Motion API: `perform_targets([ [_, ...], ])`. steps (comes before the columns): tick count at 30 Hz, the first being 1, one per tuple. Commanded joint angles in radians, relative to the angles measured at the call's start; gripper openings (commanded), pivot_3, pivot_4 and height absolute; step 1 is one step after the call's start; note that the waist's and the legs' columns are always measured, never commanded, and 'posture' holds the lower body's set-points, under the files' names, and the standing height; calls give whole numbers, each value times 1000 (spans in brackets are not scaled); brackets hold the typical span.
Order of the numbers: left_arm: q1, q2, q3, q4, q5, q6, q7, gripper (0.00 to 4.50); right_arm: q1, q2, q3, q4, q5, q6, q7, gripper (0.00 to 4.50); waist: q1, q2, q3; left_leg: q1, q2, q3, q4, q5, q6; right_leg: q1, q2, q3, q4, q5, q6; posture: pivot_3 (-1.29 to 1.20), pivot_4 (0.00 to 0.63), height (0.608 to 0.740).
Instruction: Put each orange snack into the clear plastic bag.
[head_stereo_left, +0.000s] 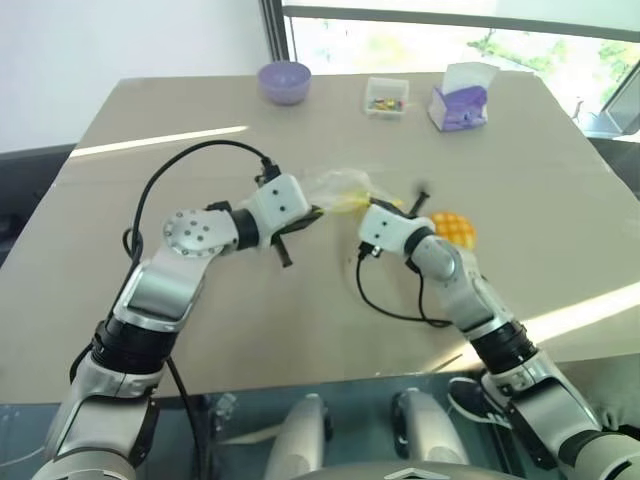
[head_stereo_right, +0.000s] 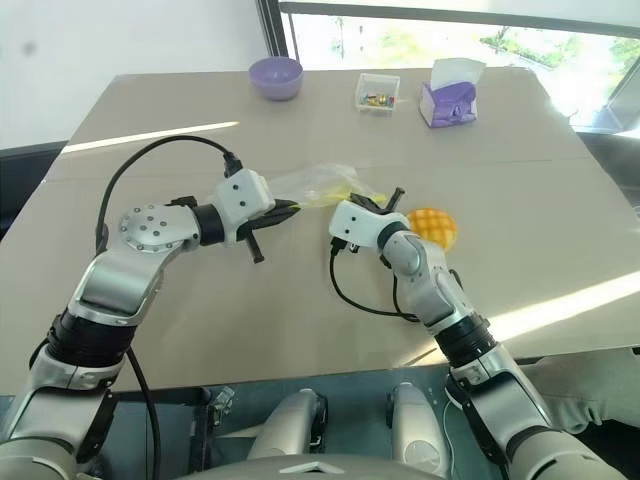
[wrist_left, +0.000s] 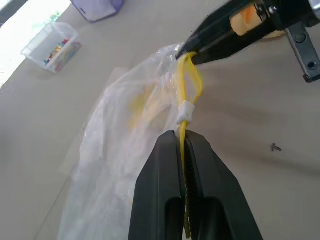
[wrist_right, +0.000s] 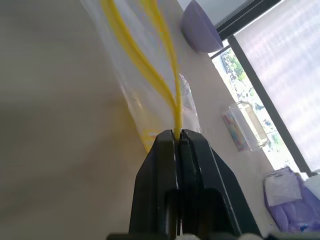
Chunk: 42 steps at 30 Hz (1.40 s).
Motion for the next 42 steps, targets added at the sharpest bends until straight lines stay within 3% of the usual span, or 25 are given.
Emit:
perform_targets([
  [1,3,-20,44,61,-8,-160,-13,0,11,-1,-27,-74,19,9,7,893,1,0,0,0,0,0,0,0,0,0,0,0,0,0,0,0,150,737],
  [4,-6,-38,62,168,-29,-281,-43,0,41,-10,-68,-116,59,29,20,2302,2,0,0,0,0,0,0,0,0,0,0,0,0,0,0,0,150,737],
  [8,-25,-45,70,257,-53,-334,-100,0,73,-33,-123,-190,150,48,82,2302,2,0,0,0,0,0,0,0,0,0,0,0,0,0,0,0,150,737],
  [11,-39,-56,79,303,-75,-345,-135,0,91,-47,-160,-252,200,98,113,1348,2,0,0,0,0,0,0,0,0,0,0,0,0,0,0,0,150,737],
  [12,-42,-55,77,314,-71,-357,-142,0,96,-49,-170,-268,214,112,121,1348,2,0,0,0,0,0,0,0,0,0,0,0,0,0,0,0,150,737],
  [13,-45,-55,76,320,-69,-367,-148,0,100,-47,-181,-283,230,128,126,602,2,0,0,0,0,0,0,0,0,0,0,0,0,0,0,0,150,737],
  [15,-51,-64,82,328,-80,-363,-153,0,106,-39,-199,-316,272,164,140,60,2,0,0,0,0,0,0,0,0,0,0,-1,0,0,0,0,150,737],
  [20,-60,-72,83,335,-80,-365,-161,0,114,-9,-181,-348,345,233,168,60,1,0,0,0,0,0,1,0,0,0,0,-1,1,0,0,0,150,737],
  [29,-51,-84,88,283,-88,-336,-158,0,80,51,-123,-285,342,245,124,60,1,0,0,0,0,0,1,0,0,0,0,-1,1,0,0,0,150,737],
  [37,-12,-78,85,229,-77,-338,-163,0,72,82,-153,-288,399,277,115,60,1,0,0,0,0,-1,1,0,0,0,0,-1,1,0,0,0,150,737],
  [42,-10,-78,84,233,-64,-345,-156,0,98,44,-187,-373,516,380,201,60,4,0,0,0,0,-1,2,0,0,1,0,-1,1,0,0,0,150,737],
])
